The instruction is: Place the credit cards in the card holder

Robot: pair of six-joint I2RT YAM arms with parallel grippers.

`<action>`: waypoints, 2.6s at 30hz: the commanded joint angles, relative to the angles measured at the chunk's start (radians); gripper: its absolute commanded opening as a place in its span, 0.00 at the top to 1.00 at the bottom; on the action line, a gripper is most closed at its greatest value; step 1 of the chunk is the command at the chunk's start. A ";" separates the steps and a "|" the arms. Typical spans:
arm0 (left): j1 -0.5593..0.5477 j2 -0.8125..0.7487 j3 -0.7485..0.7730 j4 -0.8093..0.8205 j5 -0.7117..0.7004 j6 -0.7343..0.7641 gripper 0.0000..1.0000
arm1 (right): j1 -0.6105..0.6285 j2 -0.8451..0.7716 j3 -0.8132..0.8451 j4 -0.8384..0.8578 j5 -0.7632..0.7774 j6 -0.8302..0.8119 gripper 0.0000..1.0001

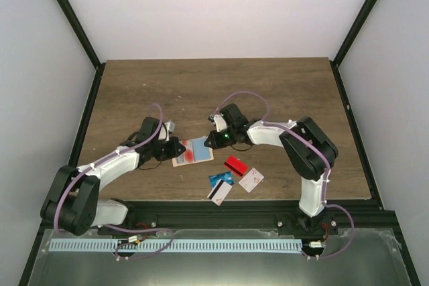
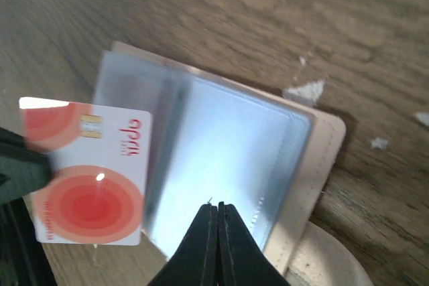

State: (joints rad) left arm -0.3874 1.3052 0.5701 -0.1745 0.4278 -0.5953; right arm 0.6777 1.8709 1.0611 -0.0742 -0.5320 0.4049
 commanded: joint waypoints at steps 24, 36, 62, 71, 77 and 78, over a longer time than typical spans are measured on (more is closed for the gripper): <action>0.049 0.151 0.052 0.010 0.099 0.038 0.96 | 0.005 0.097 0.019 -0.065 0.073 -0.034 0.99; 0.067 0.199 0.083 0.053 0.124 0.058 0.96 | 0.004 0.101 0.016 -0.080 0.095 -0.039 0.99; 0.067 0.234 0.036 0.201 0.207 0.032 0.96 | 0.005 -0.058 -0.088 -0.086 0.189 0.011 0.90; 0.067 0.269 0.018 0.263 0.218 -0.006 0.96 | 0.025 -0.042 -0.135 -0.054 0.156 0.032 0.99; 0.067 0.289 0.014 0.296 0.231 -0.022 0.96 | 0.040 -0.050 -0.160 -0.036 0.134 0.048 0.99; 0.067 0.292 0.014 0.299 0.235 -0.023 0.96 | 0.042 -0.049 -0.159 -0.035 0.131 0.049 0.99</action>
State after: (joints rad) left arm -0.3248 1.5749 0.5972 0.0834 0.6483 -0.6094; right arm 0.7010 1.8149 0.9260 -0.1017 -0.3862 0.4400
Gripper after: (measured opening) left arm 0.041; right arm 0.017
